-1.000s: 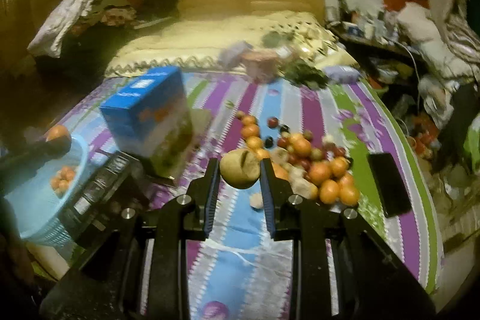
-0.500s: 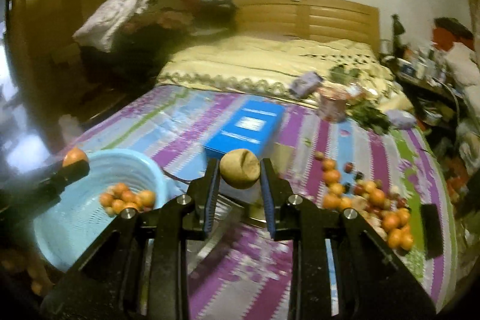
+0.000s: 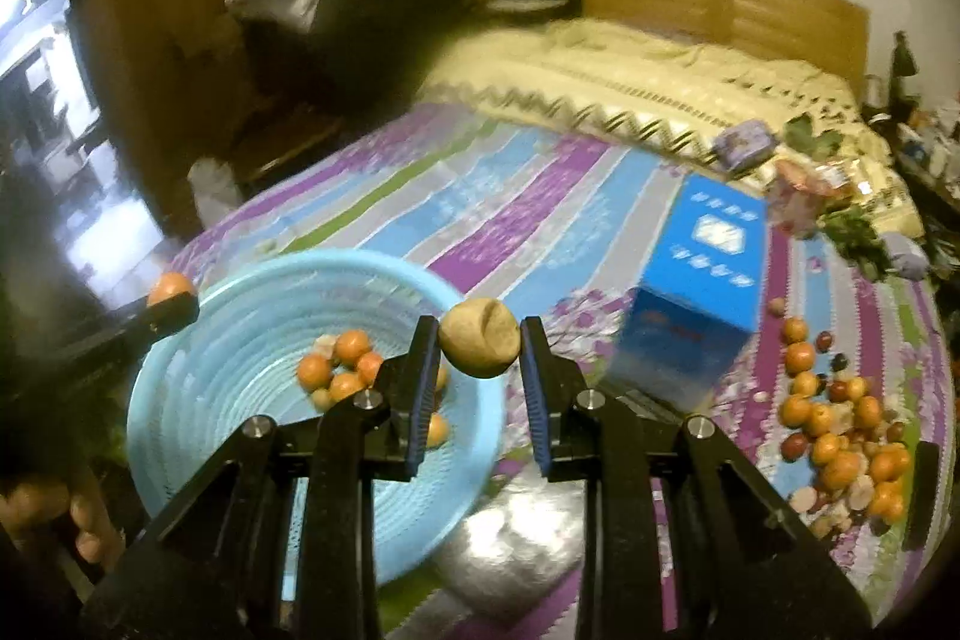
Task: Organize fruits
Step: 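Carry the brown fruit and orange over the light-blue basket with both tools, then open both tools to drop the brown fruit and orange into the basket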
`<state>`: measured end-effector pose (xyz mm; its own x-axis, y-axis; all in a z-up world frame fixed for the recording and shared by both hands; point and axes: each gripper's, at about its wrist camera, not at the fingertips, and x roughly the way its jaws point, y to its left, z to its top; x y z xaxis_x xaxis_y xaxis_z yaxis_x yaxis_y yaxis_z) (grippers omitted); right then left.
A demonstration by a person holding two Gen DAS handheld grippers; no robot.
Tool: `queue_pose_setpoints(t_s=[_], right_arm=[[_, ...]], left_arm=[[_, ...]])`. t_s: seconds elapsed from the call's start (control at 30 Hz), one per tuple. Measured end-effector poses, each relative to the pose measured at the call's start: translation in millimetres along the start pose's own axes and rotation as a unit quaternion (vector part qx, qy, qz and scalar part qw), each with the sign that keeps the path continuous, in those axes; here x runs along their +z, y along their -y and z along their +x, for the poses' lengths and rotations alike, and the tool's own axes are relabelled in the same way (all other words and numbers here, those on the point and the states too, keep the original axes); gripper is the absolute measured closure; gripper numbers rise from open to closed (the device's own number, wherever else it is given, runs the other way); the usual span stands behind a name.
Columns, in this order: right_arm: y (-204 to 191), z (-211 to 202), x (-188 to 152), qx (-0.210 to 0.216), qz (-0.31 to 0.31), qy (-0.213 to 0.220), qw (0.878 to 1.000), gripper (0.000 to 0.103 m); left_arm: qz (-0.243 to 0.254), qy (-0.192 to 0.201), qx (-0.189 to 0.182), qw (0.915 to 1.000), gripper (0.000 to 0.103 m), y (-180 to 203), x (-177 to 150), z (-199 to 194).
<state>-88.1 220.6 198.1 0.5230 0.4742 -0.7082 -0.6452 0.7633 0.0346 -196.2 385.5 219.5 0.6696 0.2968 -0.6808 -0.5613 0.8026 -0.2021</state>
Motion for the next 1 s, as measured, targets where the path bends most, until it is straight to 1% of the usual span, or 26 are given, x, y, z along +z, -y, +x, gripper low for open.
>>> queue_pose_setpoints(t_s=[0.23,0.33,0.53,0.63,0.77,1.0], right_arm=[[-11.7,38.6,-4.3,0.036,-0.003,-0.081,0.996,0.076],[-15.4,52.2,-10.6,0.047,-0.005,-0.114,0.992,0.076],[-23.4,73.7,-24.9,0.062,-0.014,-0.164,0.984,0.076],[-25.3,81.0,-32.1,0.064,-0.017,-0.183,0.981,0.076],[-25.4,85.8,-37.4,0.066,-0.017,-0.197,0.978,0.076],[-25.8,88.1,-39.0,0.067,-0.017,-0.201,0.977,0.076]], left_arm=[[-0.003,-0.055,0.006,0.9985,0.067,-17.5,-6.2,30.5],[-0.006,-0.087,0.007,0.9962,0.067,-27.2,-11.3,46.3],[-0.009,-0.135,0.009,0.9908,0.067,-40.4,-24.1,69.2],[-0.001,-0.158,0.016,0.9873,0.067,-42.7,-32.3,80.2],[0.01,-0.176,0.019,0.9842,0.067,-42.2,-39.1,89.4],[0.013,-0.184,0.019,0.9826,0.067,-43.4,-42.4,94.6]])
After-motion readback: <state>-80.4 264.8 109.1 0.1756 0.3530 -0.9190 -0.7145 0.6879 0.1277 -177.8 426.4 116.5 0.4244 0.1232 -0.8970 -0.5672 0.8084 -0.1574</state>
